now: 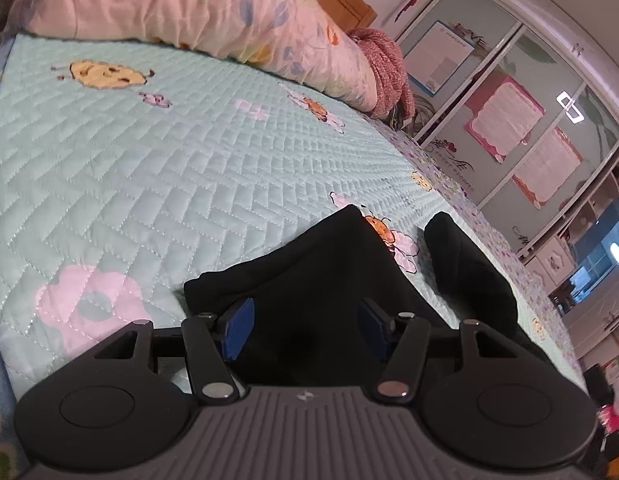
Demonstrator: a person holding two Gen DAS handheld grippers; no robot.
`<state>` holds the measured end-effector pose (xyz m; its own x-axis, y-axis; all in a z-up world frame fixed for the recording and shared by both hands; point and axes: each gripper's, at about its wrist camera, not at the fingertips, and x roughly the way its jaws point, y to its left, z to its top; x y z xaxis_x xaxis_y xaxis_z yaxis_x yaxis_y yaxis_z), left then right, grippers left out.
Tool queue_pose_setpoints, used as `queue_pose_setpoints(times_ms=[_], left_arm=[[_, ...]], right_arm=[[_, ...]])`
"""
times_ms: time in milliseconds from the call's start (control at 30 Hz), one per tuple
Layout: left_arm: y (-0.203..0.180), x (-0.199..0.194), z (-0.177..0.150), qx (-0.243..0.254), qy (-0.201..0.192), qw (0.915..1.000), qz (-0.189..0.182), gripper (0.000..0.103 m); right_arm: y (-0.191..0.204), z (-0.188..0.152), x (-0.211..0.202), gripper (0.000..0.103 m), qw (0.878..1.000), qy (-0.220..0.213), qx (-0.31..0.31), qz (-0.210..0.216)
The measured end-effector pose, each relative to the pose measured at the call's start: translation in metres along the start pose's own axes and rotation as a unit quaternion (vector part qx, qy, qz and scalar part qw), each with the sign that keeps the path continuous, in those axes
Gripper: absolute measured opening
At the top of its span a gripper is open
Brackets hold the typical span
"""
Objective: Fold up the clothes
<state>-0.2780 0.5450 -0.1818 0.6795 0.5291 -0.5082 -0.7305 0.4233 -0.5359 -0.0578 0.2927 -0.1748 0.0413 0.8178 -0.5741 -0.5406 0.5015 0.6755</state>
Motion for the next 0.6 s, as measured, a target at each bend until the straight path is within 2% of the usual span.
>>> queue_pose_setpoints(times_ms=[133,233,300,333,433,500,600], left_arm=[[-0.015,-0.010,-0.005,0.028,-0.010,0.9991,0.030,0.061],[-0.030,-0.021,-0.008,0.047,-0.011,0.9979,0.042,0.062],[-0.042,-0.029,-0.011,0.066,-0.012,0.9966,0.047,0.062],[-0.049,-0.033,-0.012,0.078,-0.013,0.9958,0.048,0.064],[-0.068,-0.043,-0.019,0.115,-0.007,0.9925,0.041,0.064],[-0.082,-0.048,-0.025,0.146,-0.001,0.9889,0.031,0.065],[-0.102,-0.045,-0.040,0.205,0.029,0.9783,0.013,0.072]], right_arm=[[-0.032,-0.003,-0.069,0.060,0.996,-0.085,0.020,-0.006],[-0.076,-0.018,-0.115,0.071,0.986,-0.139,0.071,-0.060],[-0.108,-0.035,-0.128,0.071,0.980,-0.122,0.112,-0.113],[-0.118,-0.042,-0.132,0.064,0.978,-0.115,0.123,-0.119],[-0.128,-0.055,-0.146,0.065,0.979,-0.115,0.136,-0.095],[-0.125,-0.052,-0.160,0.065,0.979,-0.130,0.131,-0.086],[-0.132,-0.044,-0.194,0.068,0.968,-0.195,0.137,-0.076]])
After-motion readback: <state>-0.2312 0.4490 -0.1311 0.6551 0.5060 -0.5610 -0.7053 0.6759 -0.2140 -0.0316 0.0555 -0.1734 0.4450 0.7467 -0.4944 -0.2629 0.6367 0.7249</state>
